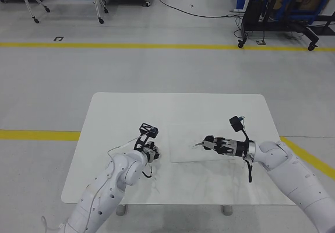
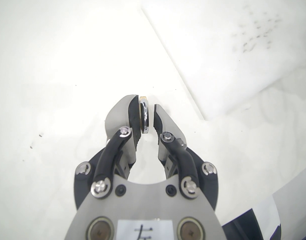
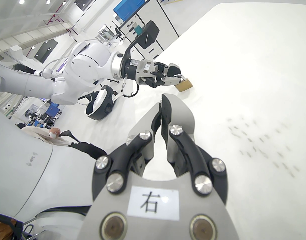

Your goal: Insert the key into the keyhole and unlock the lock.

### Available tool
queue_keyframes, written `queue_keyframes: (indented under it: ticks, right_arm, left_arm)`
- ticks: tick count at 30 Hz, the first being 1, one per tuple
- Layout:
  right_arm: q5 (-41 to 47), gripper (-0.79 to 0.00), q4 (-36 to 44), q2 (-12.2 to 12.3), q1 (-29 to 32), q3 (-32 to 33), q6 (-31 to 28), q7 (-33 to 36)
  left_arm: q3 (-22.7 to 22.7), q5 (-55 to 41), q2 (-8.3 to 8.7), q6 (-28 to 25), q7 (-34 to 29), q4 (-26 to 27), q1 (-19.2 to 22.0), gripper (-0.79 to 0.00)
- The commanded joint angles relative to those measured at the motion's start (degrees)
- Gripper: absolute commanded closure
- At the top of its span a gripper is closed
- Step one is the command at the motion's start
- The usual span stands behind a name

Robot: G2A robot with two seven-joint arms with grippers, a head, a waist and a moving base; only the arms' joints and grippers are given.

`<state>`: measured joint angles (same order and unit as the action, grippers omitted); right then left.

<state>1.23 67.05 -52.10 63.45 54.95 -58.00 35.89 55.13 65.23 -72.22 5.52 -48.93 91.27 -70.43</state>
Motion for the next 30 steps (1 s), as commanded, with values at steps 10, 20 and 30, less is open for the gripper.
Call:
queue_keyframes:
  ticks: [10,20,30]
  right_arm:
    - [0.0,0.0,0.0,0.0,0.0,0.0,0.0,0.0]
    - [0.0,0.0,0.0,0.0,0.0,0.0,0.0,0.0]
    - [0.0,0.0,0.0,0.0,0.0,0.0,0.0,0.0]
  left_arm:
    - [2.11,-0.34,0.26,-0.93,-2.89,-0.33,-0.41,0.0]
    - [5.4,-5.02,0.48,-3.84,5.57,2.53,-3.04,0.0]
    - [6.77,-6.07,0.68,-7.82,15.09,4.23,-5.25,0.0]
